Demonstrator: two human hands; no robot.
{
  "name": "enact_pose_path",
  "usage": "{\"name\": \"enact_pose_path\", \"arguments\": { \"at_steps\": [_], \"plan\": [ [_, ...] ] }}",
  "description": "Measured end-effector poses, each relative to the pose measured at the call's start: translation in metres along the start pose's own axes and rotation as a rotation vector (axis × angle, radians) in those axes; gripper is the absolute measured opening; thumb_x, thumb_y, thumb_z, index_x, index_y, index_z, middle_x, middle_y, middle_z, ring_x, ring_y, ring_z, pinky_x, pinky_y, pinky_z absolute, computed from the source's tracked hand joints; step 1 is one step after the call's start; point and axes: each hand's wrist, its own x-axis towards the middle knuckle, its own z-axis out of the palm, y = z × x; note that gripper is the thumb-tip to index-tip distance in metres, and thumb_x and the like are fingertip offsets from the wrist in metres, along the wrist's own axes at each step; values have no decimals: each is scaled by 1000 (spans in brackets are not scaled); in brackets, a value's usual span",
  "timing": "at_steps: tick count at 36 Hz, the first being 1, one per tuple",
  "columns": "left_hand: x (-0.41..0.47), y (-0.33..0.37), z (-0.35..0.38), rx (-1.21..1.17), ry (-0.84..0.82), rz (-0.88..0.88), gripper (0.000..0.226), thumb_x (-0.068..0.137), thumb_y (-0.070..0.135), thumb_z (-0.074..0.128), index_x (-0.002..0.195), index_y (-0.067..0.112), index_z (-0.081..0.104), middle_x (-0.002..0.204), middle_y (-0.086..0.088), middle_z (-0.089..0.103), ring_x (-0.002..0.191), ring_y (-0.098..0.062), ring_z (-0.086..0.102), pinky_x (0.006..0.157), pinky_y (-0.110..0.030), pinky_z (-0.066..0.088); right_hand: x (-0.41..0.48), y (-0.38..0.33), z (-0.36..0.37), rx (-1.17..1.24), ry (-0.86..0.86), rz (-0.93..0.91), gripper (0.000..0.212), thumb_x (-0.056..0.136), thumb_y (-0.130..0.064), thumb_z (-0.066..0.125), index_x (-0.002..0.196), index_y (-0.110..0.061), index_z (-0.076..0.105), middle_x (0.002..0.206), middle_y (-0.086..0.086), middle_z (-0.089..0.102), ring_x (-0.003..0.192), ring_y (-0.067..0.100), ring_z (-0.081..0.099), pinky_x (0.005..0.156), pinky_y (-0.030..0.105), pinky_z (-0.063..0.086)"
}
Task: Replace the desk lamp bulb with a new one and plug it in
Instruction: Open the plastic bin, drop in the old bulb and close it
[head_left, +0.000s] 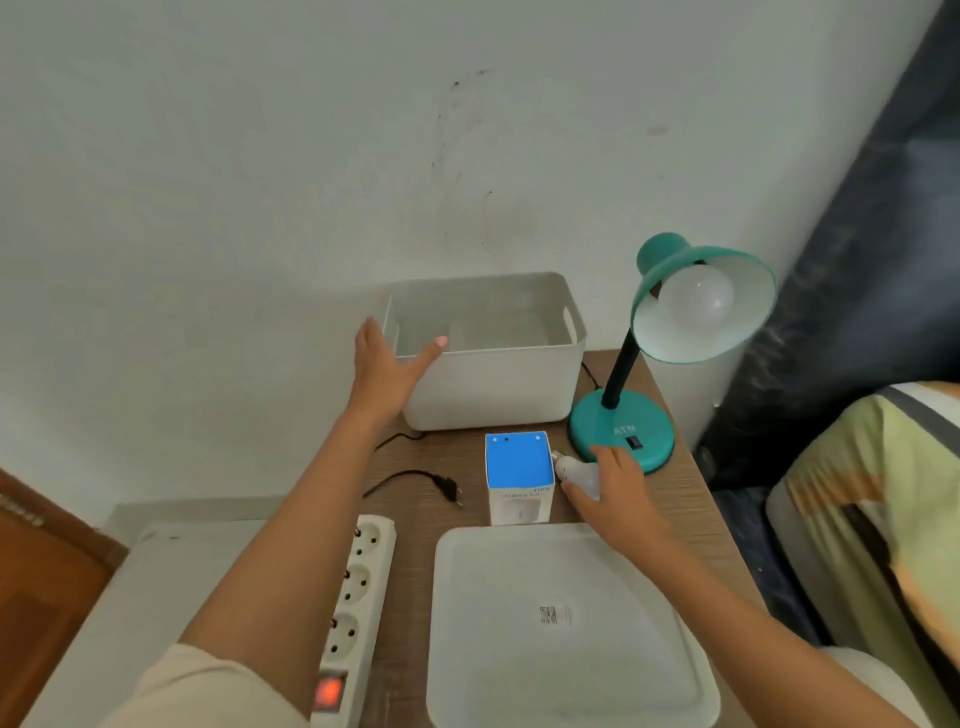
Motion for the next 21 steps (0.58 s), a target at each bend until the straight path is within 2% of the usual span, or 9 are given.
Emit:
{"name": "enact_pose_path", "arguments": {
  "at_steps": [2,6,10,13,16,18,21],
  "plan": [
    [8,-4,5,-4,-32,-21,107,72,66,64,147,5,17,152,-14,21,141,-28,22,114,-46,26,4,1,6,0,-8,16,55,89,-33,57,134,-8,38,135,9,40,124,23,38,103,34,34],
    [12,-11,15,-36,-29,9,100,74,58,69,146,7,21,151,-11,24,139,-23,26,114,-39,27,7,4,14,45,-4,40,52,87,-31,60,131,-9,43,128,10,47,117,23,44,100,34,37],
    [13,-17,16,-58,-5,24,100,73,57,70,147,9,22,151,-11,25,140,-23,26,115,-39,25,1,3,7,121,123,31,51,84,-29,65,127,-7,48,123,11,51,111,23,48,96,32,39],
    [15,-19,15,-76,-15,14,104,70,58,71,148,11,21,152,-11,24,140,-24,26,114,-42,26,-7,-9,-10,194,269,-75,49,82,-25,68,124,-6,50,120,11,52,107,20,48,92,31,40],
    [17,-19,15,-89,-25,1,108,70,58,72,150,12,16,154,-9,22,141,-24,24,114,-42,26,-9,-36,-31,216,381,-240,47,80,-24,70,121,-9,52,113,5,52,100,12,46,84,23,40],
    [18,-19,14,-93,-23,-4,111,68,59,73,150,13,14,155,-8,21,142,-24,24,114,-41,26,-2,-62,-45,229,428,-326,47,80,-25,71,120,-10,52,109,-3,48,96,9,45,78,16,36],
    [18,-19,14,-129,-21,-26,112,68,55,75,151,15,11,157,-5,18,143,-21,22,115,-37,24,25,-99,-63,238,427,-394,49,81,-27,69,123,-9,51,109,-4,45,99,7,43,81,13,30]
  ]
}}
